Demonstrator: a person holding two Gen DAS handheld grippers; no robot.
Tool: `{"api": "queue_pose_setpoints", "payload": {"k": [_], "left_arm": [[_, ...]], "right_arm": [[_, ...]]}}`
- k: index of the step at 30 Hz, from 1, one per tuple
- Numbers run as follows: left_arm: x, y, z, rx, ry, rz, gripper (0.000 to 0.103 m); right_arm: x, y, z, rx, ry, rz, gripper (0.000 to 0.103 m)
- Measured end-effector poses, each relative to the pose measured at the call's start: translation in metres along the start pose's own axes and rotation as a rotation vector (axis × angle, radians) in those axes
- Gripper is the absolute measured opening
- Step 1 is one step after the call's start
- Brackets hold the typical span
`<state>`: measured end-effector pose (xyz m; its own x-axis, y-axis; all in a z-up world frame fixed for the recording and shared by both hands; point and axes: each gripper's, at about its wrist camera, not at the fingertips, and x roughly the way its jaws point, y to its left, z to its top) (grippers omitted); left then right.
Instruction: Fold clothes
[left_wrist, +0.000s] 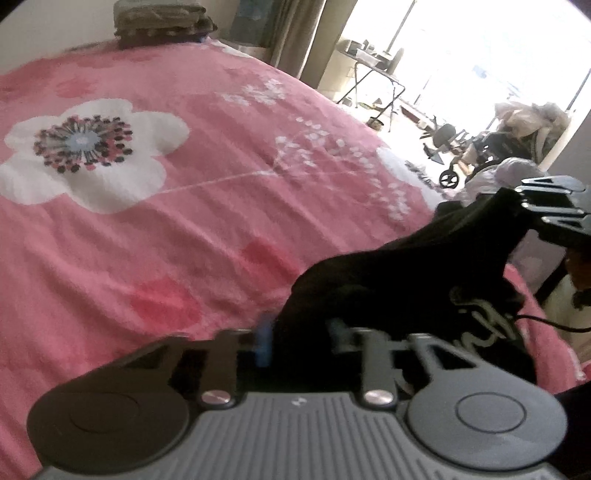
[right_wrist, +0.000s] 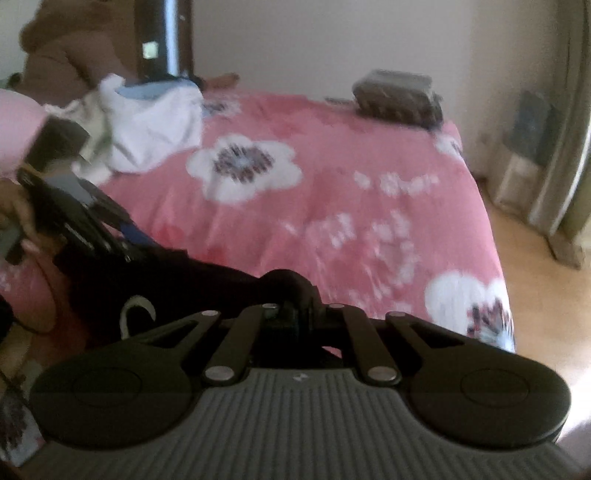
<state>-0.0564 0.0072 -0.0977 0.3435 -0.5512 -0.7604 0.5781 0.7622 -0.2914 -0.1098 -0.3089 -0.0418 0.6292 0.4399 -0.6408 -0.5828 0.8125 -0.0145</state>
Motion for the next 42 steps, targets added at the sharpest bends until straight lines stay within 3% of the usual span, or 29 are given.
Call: {"api": "queue_pose_setpoints", "payload": {"k": [4,10,14,24,34,42], "left_arm": [[-0.002,-0.004,0.002,0.030,-0.032,0.056,0.007],[-0.041,-0.003,0.036,0.052,-0.269,0.209,0.006],[-0.044,-0.001,0.067,0.137,-0.343,0.352,0.006],[0.020,0.048,0.140,0.234,-0.292,0.582,0.006],[0.072,0.108,0.228,0.278,-0.307,0.751,0.006],[0.117,0.150,0.272,0.287,-0.268,0.882,0.006]], "right_arm": [[0.008,-0.002,0.004,0.013,-0.014,-0.025,0.003],[0.019,-0.007,0.023,-0.004,-0.062,-0.067,0.003],[0.043,-0.020,0.048,0.003,-0.104,-0.096,0.003],[0.142,-0.064,0.121,0.014,-0.131,-0.141,0.003],[0.251,-0.111,0.198,-0.021,-0.126,-0.220,0.003],[0.323,-0.133,0.254,-0.021,-0.149,-0.269,0.003]]}}
